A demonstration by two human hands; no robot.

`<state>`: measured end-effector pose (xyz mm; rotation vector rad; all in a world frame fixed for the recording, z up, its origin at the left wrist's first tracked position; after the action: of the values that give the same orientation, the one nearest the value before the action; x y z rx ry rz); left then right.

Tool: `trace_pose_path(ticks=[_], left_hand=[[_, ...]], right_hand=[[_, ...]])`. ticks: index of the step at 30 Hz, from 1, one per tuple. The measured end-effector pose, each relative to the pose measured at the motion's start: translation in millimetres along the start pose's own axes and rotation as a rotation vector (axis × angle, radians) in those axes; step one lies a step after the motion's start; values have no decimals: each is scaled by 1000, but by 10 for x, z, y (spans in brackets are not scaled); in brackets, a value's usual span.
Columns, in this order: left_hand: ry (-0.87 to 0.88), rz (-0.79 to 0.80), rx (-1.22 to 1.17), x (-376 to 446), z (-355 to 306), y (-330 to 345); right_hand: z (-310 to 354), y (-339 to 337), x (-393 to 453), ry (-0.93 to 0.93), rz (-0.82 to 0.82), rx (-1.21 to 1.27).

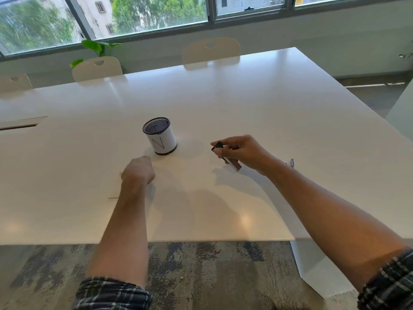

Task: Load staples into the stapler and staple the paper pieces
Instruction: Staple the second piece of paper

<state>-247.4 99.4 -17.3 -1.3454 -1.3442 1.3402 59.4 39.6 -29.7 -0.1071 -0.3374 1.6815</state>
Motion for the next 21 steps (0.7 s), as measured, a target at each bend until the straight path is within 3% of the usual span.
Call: trace_pose_path(ticks=[11, 21], left_hand=[[46, -22, 66, 78, 30, -28], [90, 48, -182, 229, 392, -145]], right_hand=[[-42, -53, -19, 6, -11, -15], [-36, -61, -33, 3, -13, -34]])
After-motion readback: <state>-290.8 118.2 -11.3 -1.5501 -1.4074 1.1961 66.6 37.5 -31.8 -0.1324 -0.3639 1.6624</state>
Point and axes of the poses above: each hand's wrist, its own x-axis towards the middle knuckle, its own y-axis out of the palm, z = x × y, the point moved 3 cm from there along x, towards the middle knuckle, and after that the axes turned 9 degrees about -x, right-handed, at the moved point
